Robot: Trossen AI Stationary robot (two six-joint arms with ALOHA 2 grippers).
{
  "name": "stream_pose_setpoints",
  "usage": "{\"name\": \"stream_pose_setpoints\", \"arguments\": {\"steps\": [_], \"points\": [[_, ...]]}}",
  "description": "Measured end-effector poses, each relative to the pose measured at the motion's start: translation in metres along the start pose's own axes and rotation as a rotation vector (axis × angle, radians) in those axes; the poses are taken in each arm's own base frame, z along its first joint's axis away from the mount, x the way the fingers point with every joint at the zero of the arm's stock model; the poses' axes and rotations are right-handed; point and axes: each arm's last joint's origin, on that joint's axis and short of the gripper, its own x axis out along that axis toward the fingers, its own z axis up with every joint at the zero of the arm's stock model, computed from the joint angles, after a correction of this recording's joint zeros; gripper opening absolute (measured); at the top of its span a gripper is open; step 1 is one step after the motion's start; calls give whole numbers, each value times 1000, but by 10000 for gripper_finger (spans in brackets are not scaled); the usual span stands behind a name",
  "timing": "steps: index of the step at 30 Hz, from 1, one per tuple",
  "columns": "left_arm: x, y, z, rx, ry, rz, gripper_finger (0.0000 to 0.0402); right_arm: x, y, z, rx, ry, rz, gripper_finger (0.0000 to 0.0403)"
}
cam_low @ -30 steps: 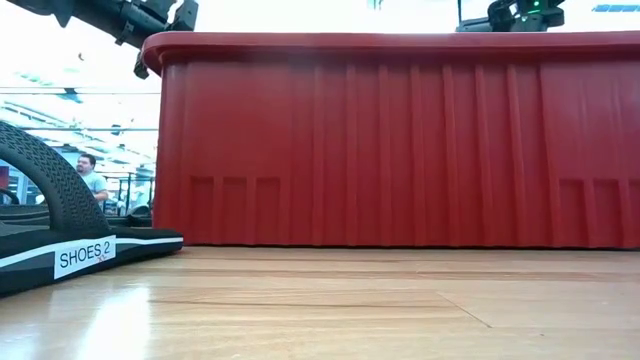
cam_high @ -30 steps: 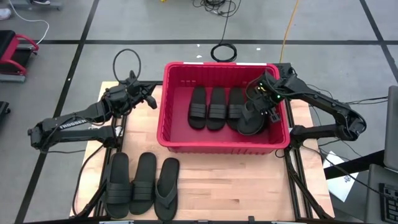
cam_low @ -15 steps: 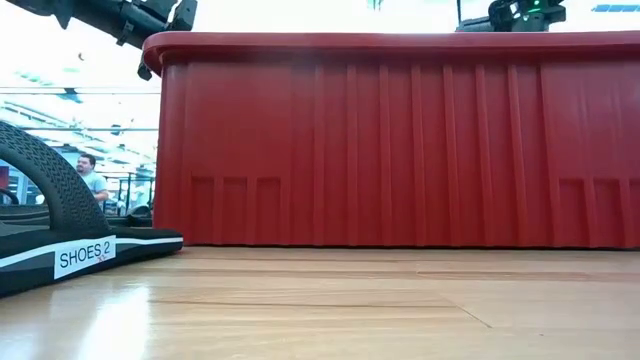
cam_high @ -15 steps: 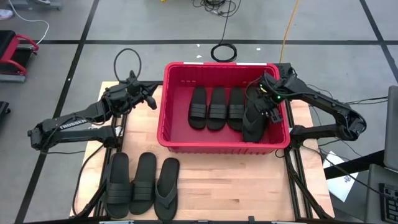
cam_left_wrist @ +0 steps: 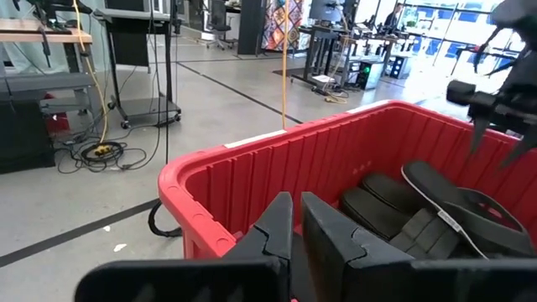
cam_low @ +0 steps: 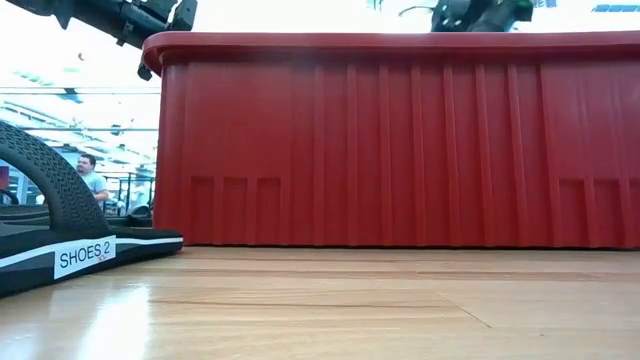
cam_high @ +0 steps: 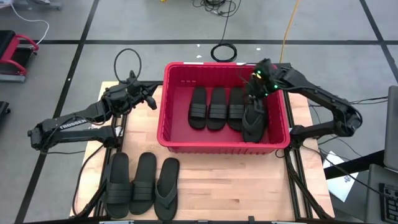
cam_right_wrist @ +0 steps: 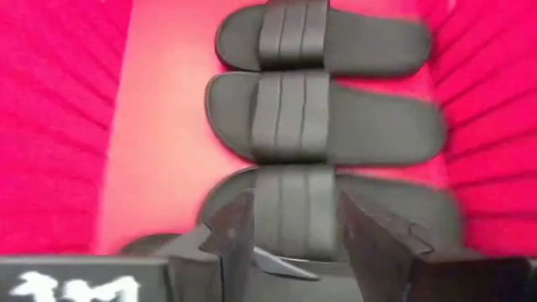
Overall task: Pick and place slides into bin
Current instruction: Put the flip flop into the bin
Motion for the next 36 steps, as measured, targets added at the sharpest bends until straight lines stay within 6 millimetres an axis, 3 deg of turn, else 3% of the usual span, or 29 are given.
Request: {"name": "stream_pose_setpoints", "arguments": {"steps": [4, 10, 16, 20, 27, 36], "points": [[0, 0, 0, -17, 0, 0, 26, 14, -5, 0, 122, 46, 28, 142], [0, 0, 1, -24, -15, 4, 26, 10, -10, 11, 74, -81, -35, 115], [-1, -2, 6, 38, -51, -54, 26, -20, -6, 33, 46, -415, -45, 19], [-3, -6, 9, 149, -77, -193, 26, -48, 4, 40, -5, -588, -46, 8], [-21, -5, 20, 189, -178, -260, 26, -92, 28, 25, 45, -723, 52, 1], [-47, -2, 24, 161, -194, -427, 26, -106, 68, -21, 230, -817, 144, 0]]}}
